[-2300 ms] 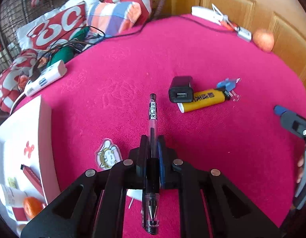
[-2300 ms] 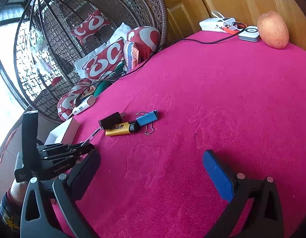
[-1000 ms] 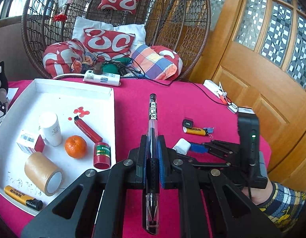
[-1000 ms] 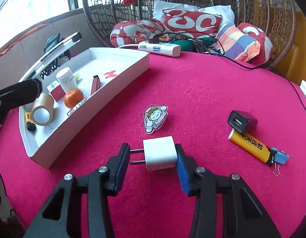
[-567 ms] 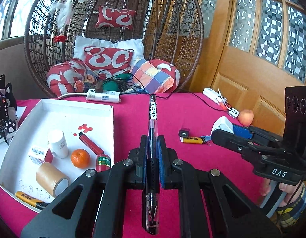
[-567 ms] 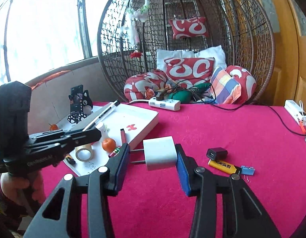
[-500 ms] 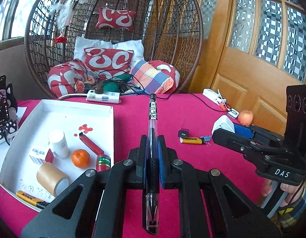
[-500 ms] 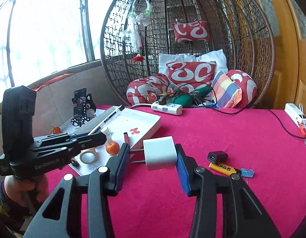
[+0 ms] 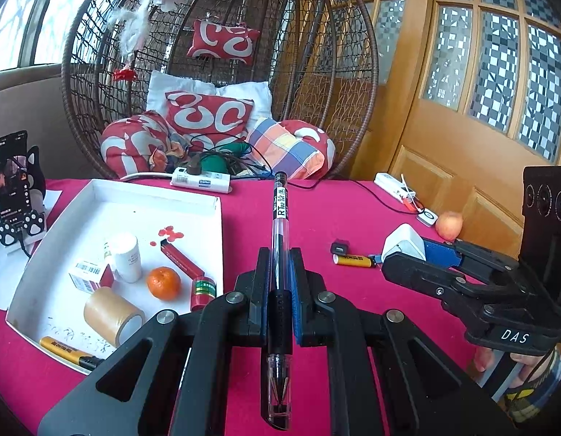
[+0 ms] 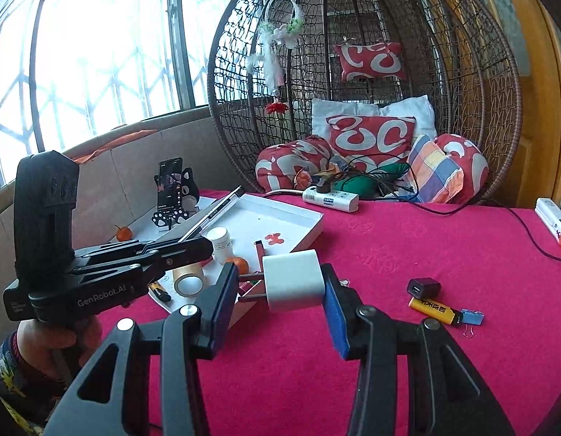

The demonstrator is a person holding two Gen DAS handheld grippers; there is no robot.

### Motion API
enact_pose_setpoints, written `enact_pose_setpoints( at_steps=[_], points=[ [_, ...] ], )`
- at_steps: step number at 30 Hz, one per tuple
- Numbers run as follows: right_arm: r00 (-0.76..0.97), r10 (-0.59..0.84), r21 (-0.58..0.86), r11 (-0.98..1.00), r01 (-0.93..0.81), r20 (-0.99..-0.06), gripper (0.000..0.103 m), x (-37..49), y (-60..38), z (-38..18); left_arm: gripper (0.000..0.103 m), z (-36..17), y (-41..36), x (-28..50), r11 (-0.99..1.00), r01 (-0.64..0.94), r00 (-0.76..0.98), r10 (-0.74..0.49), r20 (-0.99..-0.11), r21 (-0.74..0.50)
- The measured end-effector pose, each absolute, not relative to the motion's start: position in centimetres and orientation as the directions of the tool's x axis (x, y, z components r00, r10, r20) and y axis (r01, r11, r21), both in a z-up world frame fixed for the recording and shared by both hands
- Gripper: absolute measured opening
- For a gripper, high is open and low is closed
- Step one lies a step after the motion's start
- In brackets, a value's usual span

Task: Organize rigid objects
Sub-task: 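Carry the pen with the left gripper while the right gripper carries the white plug to the tray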

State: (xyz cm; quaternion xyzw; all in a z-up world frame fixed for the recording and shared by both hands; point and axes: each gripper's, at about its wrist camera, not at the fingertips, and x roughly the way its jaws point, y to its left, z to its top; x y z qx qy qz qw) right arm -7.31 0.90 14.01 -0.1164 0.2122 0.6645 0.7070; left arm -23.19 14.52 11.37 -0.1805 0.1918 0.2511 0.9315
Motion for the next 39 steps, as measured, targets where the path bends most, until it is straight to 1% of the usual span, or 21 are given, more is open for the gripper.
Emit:
enact_pose_setpoints(
  at_steps=[10, 26, 34, 39],
  points=[
    [0.011, 0.878, 0.101, 0.067, -0.993, -0.478, 0.045, -8.5, 2.0, 13.6, 0.009, 11.0, 15.4, -24.6, 0.791, -0.549, 0.801, 0.408, -0.438, -0.268],
    [-0.011, 0.853, 0.088, 0.04, -0.995, -0.521, 0.045, -9.8, 3.7, 12.6, 0.009, 10.0, 16.4, -25.6, 0.768, -0.565, 0.796, 0.41, -0.446, -0.303],
    [-0.015, 0.846, 0.07, 0.026, -0.997, -0.534, 0.045, -10.5, 5.2, 12.7, 0.009, 9.2, 18.2, -26.7, 0.737, -0.596, 0.777, 0.431, -0.458, -0.319],
    [-0.025, 0.839, 0.058, 0.007, -0.998, -0.543, 0.045, -10.9, 7.1, 12.7, 0.009, 9.2, 19.8, -27.1, 0.723, -0.62, 0.758, 0.454, -0.468, -0.305]
  ],
)
